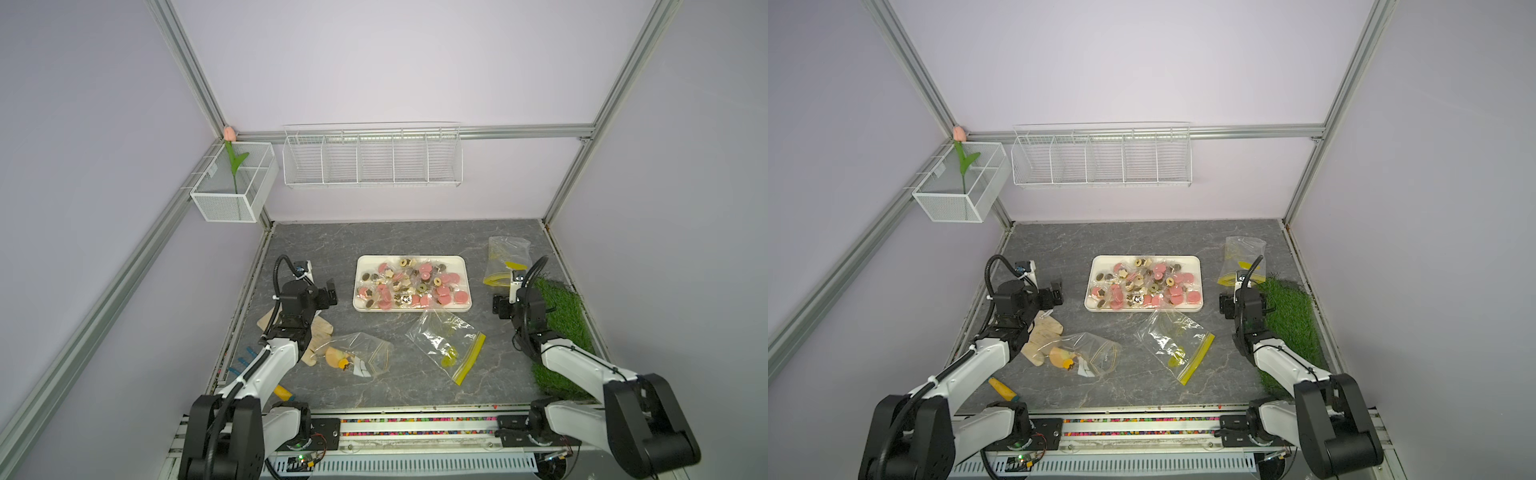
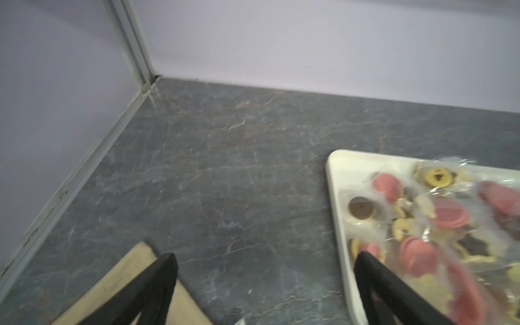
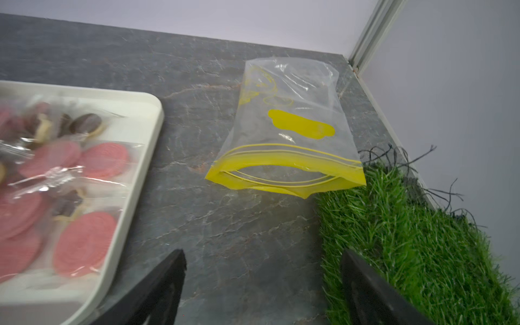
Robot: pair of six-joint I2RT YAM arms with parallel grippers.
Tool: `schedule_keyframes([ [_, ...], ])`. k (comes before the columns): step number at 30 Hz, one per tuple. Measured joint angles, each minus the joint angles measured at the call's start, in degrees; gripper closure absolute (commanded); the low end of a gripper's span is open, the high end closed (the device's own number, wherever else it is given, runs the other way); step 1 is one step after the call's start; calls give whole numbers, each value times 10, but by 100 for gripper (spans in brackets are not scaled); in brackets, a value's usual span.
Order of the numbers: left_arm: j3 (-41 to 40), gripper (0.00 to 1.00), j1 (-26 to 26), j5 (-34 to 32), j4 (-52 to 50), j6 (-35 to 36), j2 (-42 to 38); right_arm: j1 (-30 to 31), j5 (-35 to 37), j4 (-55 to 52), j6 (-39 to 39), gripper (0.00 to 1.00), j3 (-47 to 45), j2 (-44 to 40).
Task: Pour cookies out of the ziploc bag
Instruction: Reset both arms
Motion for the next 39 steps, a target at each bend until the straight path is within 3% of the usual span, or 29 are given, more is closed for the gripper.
schedule_keyframes([
  [4, -17, 0, 25, 4, 93, 19, 92, -22, -7, 76, -12, 12, -11, 43],
  [11, -32, 0, 28, 6, 260, 35, 179, -41, -16, 239, -23, 11, -35, 116],
  [13, -33, 1, 28, 0, 254, 34, 184, -52, -26, 252, -22, 11, -32, 147],
  [14, -32, 7, 28, -7, 254, 32, 184, -58, -31, 256, -21, 11, -30, 159],
  [15, -30, 0, 28, -13, 256, 32, 184, -62, -35, 255, -21, 11, -28, 165],
  [39, -30, 1, 28, -46, 303, 30, 191, -79, -71, 268, -14, 11, -16, 167],
])
